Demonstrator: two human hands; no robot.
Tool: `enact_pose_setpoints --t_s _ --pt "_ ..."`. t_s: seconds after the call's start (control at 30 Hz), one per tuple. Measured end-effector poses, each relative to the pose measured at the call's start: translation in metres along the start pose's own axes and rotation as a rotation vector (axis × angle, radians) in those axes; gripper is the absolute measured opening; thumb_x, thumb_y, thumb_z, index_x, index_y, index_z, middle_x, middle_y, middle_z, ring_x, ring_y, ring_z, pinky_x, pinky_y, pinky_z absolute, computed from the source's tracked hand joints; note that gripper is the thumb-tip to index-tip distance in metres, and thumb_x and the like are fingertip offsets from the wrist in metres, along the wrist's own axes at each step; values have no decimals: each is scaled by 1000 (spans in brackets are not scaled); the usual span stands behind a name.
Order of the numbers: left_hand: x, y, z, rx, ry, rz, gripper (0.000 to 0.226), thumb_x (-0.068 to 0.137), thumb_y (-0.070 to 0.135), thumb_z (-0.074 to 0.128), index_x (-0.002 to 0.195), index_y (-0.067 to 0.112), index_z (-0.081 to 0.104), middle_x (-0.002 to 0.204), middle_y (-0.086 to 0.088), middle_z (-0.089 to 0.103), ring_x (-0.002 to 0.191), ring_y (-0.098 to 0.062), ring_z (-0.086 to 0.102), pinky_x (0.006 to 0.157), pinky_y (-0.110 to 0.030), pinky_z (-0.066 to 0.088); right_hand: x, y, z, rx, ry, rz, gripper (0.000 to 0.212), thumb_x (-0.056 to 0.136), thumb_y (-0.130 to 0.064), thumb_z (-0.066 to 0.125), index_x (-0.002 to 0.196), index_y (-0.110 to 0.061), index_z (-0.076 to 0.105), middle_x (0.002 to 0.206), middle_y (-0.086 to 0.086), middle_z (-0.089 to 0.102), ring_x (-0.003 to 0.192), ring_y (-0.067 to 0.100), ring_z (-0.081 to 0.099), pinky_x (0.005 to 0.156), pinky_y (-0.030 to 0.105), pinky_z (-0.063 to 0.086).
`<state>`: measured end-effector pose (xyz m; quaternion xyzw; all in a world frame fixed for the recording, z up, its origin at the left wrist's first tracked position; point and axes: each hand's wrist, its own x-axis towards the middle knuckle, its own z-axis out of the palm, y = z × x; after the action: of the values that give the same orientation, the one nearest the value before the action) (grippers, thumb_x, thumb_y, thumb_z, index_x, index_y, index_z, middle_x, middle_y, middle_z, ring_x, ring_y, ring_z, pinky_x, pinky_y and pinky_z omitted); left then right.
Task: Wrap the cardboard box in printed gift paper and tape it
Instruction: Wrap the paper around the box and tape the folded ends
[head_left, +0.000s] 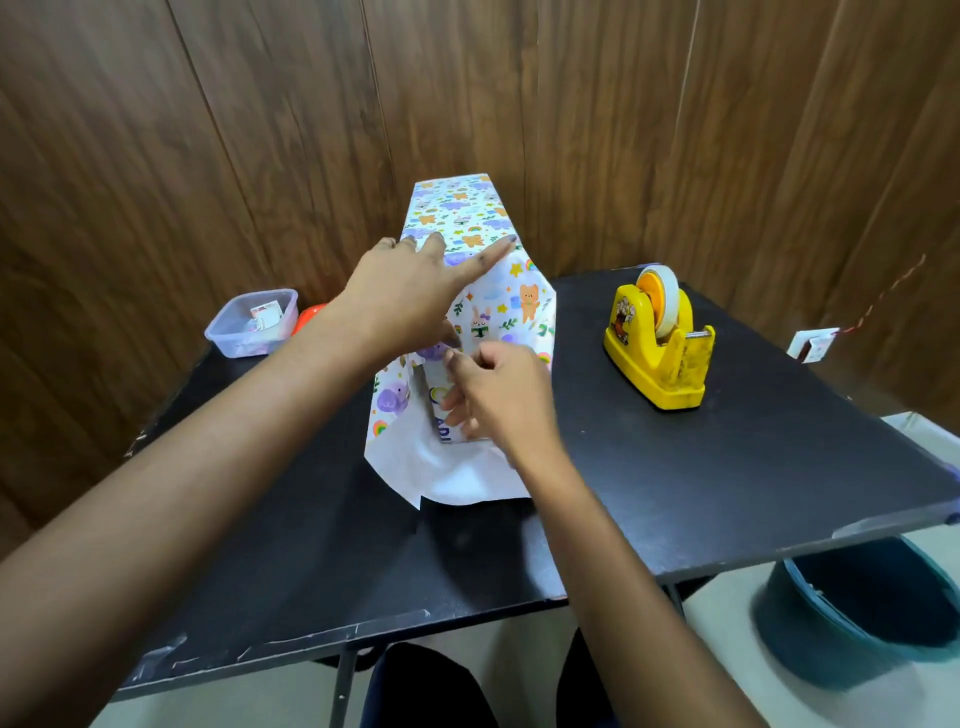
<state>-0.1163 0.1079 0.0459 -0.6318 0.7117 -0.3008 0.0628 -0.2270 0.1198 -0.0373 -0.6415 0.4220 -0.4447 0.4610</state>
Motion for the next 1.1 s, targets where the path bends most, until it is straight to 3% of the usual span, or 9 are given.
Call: enact_pose_setpoints --t_s 0.13,0.2,0.27,0.47,0.6,0.73,0.97,1.03,1.1 --pt "5 16 2 -45 86 -92 68 91 36 48 148 19 16 124 -20 46 109 -38 51 90 -42 39 -17 -48 -43 182 -123 -63 26 94 -14 54 69 -7 53 55 10 60 41 20 56 37 18 38" --pt "8 21 6 -119 122 -136 62 88 38 55 135 5 34 123 -19 47 111 -38 50 89 -44 40 -22 -61 -66 283 -130 -78 21 94 -12 54 75 -3 55 54 10 60 37 16 54 36 18 39" --pt "10 24 10 -163 149 -130 67 80 49 62 123 3 41 121 -16 48 111 -36 49 88 -43 41 -20 -63 -89 304 -58 -87 22 94 -12 54 74 -3 56 54 9 61 36 14 53 37 19 39" --pt "11 33 15 -172 207 -167 82 69 65 64 119 5 42 121 -13 49 110 -33 49 94 -41 37 14 -24 -120 135 163 -4 23 92 -21 56 73 -10 58 62 5 63 46 11 50 43 18 38" --pt "11 39 17 -161 225 -215 87 64 74 61 115 6 43 118 -12 48 106 -33 48 93 -43 35 29 -6 -106 -5 151 12 25 91 -33 60 81 -9 58 68 -2 60 58 8 49 52 20 42" --pt "13 42 16 -151 215 -226 88 65 76 58 116 6 41 119 -11 47 106 -32 47 92 -42 35 34 7 -98 12 150 7 30 92 -35 57 90 -6 60 74 -1 62 64 7 53 59 22 45" --pt "11 31 13 -92 164 -163 93 69 72 59 133 10 31 133 -13 40 114 -33 44 92 -43 36 44 52 -101 107 40 213 25 96 -32 49 100 -11 62 99 5 66 89 15 60 69 26 48" --pt "13 34 12 -55 156 -169 93 70 72 58 135 13 29 135 -13 38 114 -34 43 89 -44 36 51 62 -103 91 129 229 22 97 -28 48 96 -11 63 98 7 65 89 18 61 69 28 47" --pt "15 37 12 -49 152 -178 91 70 72 59 133 13 31 134 -14 38 112 -35 44 87 -44 36 59 67 -112 -92 373 161 24 96 -22 46 88 -8 64 93 11 65 91 27 61 68 31 41"
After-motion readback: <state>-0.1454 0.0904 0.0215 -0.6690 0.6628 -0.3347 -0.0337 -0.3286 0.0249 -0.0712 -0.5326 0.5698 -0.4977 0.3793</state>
